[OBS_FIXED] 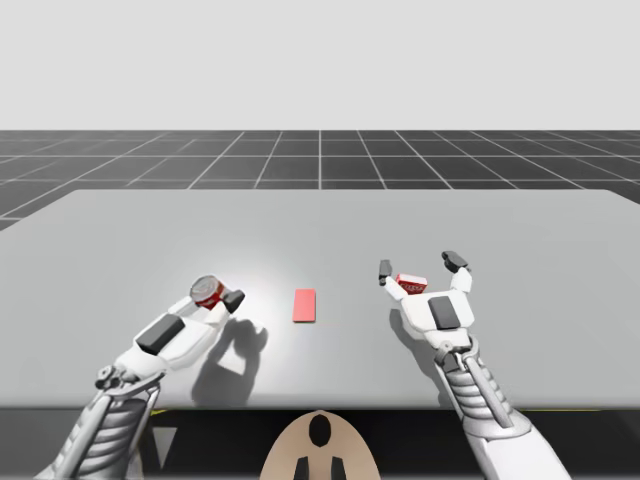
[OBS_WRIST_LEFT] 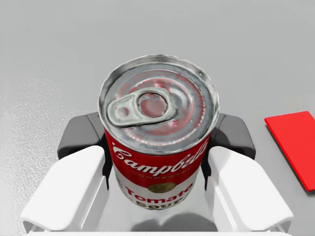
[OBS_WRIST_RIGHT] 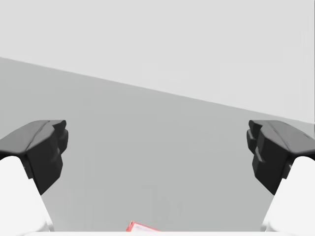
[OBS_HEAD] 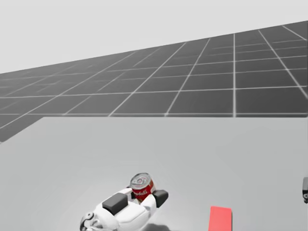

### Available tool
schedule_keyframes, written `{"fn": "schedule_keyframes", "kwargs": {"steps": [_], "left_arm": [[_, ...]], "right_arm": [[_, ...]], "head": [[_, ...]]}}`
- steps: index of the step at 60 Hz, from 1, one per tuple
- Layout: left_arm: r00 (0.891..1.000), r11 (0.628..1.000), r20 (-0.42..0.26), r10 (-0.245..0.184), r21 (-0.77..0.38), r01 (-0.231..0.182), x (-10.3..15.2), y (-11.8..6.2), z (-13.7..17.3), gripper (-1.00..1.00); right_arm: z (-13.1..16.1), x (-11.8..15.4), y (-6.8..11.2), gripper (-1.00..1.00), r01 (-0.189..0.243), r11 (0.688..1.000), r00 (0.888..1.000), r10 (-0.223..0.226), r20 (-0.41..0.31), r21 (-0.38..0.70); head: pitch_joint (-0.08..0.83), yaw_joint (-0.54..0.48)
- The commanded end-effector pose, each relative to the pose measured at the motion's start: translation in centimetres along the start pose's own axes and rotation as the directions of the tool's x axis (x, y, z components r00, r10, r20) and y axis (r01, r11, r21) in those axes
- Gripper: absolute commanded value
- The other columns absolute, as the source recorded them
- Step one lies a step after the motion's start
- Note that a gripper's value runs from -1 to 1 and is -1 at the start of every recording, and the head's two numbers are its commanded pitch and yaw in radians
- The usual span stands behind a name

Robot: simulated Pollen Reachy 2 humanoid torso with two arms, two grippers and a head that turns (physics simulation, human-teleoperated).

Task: Look at the card. If it is red, pick the object on the left. If it is green, pick the object on the right.

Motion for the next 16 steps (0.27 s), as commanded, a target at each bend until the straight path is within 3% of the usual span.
{"fn": "schedule_keyframes", "kwargs": {"steps": [1,9,16], "left_arm": [[0.987,0.999,0.152,-0.049,-0.009,0.051,6.0,0.0,1.1,1.0],[0.971,0.996,0.224,-0.082,0.001,0.084,9.3,-0.2,2.1,1.0],[0.95,0.992,0.287,-0.121,0.009,0.124,12.1,-0.7,3.3,1.0]], "right_arm": [[0.1,0.1,0.3,-1.0,0.016,1.0,1.0,-0.016,0.0,-0.006],[0.1,0.2,0.3,-1.0,0.021,1.0,1.0,-0.021,0.003,-0.009],[0.0,0.3,0.2,-1.0,0.02,1.0,1.0,-0.02,0.006,-0.014]], "head": [[0.281,0.35],[0.274,0.34],[0.269,0.35]]}}
